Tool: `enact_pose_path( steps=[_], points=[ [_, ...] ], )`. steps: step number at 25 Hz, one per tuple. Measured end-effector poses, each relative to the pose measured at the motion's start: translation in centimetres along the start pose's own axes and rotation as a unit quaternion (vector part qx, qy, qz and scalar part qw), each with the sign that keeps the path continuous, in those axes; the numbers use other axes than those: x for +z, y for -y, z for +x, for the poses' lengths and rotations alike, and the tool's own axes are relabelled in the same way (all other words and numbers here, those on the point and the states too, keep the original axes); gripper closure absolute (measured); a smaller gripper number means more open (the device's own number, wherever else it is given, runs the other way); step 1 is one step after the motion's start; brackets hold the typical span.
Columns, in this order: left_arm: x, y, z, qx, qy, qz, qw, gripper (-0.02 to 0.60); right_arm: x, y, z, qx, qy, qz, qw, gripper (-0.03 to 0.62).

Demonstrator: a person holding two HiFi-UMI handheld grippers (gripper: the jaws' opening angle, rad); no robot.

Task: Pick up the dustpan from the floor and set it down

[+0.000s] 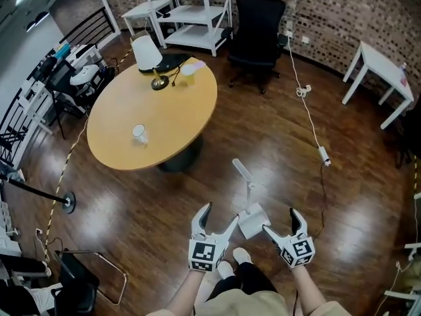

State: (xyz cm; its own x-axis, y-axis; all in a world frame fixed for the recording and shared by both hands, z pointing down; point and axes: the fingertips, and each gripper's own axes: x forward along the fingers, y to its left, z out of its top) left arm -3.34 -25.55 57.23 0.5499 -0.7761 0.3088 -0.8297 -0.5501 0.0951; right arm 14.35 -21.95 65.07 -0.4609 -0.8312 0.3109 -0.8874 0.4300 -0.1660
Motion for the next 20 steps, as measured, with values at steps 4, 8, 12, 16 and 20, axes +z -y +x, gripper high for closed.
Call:
enact_pose_path(
  steps=[4,8,12,16,20],
  points=[
    [-3.2,0.2,3.2,-0.015,-0.025,0.005,0.9996,0.236,-3.3,2.3,2.7,0.012,-0.028,-0.012,0.999,0.075],
    [-7.2,-1.6,6.0,-0.008,-0.057,0.008,0.9983,0.236,-7.4,3.6,8.1,0.035,-0.057,-0.018,0.998,0.075],
    [-9.4,-2.6,7.4,0.008,-0.071,-0.003,0.9974,0.237,-10.0,4.8,12.4,0.049,-0.074,-0.019,0.996,0.075],
    [-10.1,-4.2,7.8,0.031,-0.072,-0.012,0.9969,0.236,-11.4,4.9,17.0,0.061,-0.077,-0.012,0.995,0.091],
    [-11.0,-5.5,6.9,0.062,-0.071,-0.045,0.9945,0.237,-12.2,4.6,21.1,0.070,-0.082,-0.012,0.994,0.120]
  ],
)
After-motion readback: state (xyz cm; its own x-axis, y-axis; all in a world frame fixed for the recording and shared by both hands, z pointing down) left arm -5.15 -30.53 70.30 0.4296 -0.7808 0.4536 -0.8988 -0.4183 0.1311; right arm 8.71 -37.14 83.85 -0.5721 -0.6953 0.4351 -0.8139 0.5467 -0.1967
